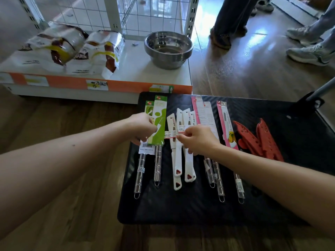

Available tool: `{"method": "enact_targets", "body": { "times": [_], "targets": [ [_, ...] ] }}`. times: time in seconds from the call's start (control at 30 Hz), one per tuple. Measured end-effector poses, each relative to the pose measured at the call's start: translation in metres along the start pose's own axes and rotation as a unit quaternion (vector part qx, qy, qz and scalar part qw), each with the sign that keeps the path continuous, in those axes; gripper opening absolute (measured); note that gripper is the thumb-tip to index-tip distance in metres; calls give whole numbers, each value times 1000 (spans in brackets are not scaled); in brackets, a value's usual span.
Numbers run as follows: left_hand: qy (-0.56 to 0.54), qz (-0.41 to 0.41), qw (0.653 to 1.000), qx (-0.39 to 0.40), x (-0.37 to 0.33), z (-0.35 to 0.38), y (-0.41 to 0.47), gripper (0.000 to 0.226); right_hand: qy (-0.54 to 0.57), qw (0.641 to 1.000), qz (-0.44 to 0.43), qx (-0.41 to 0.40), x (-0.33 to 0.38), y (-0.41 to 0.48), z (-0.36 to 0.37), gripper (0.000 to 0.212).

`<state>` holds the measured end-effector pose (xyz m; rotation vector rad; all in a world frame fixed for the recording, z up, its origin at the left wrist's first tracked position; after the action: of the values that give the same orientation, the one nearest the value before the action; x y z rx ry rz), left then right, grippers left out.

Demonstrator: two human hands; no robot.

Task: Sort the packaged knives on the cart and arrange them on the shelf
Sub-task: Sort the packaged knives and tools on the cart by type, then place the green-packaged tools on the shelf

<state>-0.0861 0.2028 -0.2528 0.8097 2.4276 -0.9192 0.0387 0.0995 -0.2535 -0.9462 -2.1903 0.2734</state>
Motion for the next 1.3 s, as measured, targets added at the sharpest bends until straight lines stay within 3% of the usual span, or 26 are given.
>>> {"method": "enact_targets", "body": {
  "times": [0.17, 0.27, 0.4, 0.5, 0.73, 0.83, 1.0, 1.07, 1.2, 1.3],
  "targets": [
    [107, 4, 994, 17, 16, 5, -4, 18, 49, 988, 90, 115, 5, -5, 37, 30],
    [95, 5, 995, 26, 25, 13, -9, 13, 71, 976, 132, 160, 5, -13, 58, 23],
    [51, -11, 998, 40, 43, 26, -20, 19, 22, 979, 128, 160, 12, -12, 65, 17],
    [36, -6, 999, 25, 50, 30, -26, 27, -15, 984, 104, 141, 14, -9, 69, 28],
    [87, -4, 996, -3, 55, 38, -37, 38, -89, 986, 72, 125, 21, -4, 74, 23],
    [89, 11, 996, -5, 46, 40, -35, 27, -79, 988, 53, 121, 24, -2, 78, 15],
    [-18, -43, 998, -33, 49, 43, -26, 14, -11, 988, 79, 132, 19, 1, 75, 15],
    [-93, -66, 993, -36, 50, 43, -21, 12, 11, 988, 86, 125, 17, 3, 69, 25],
    [-259, -108, 959, -42, 53, 34, -16, 27, 67, 985, 103, 122, 16, 13, 57, 33],
    [-310, -128, 941, -36, 55, 21, -16, 26, 87, 983, 97, 131, 20, 21, 49, 30]
  ]
}}
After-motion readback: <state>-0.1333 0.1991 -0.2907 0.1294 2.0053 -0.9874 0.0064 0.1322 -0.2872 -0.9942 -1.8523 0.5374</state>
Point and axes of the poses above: each hand's wrist, its own y-axis towards the middle knuckle, its own z-axis out of the palm, x = y × z, the point moved 7 cm from there along y, towards the middle knuckle, and after that the axes turned 13 degrees about z, right-handed, at the moved point
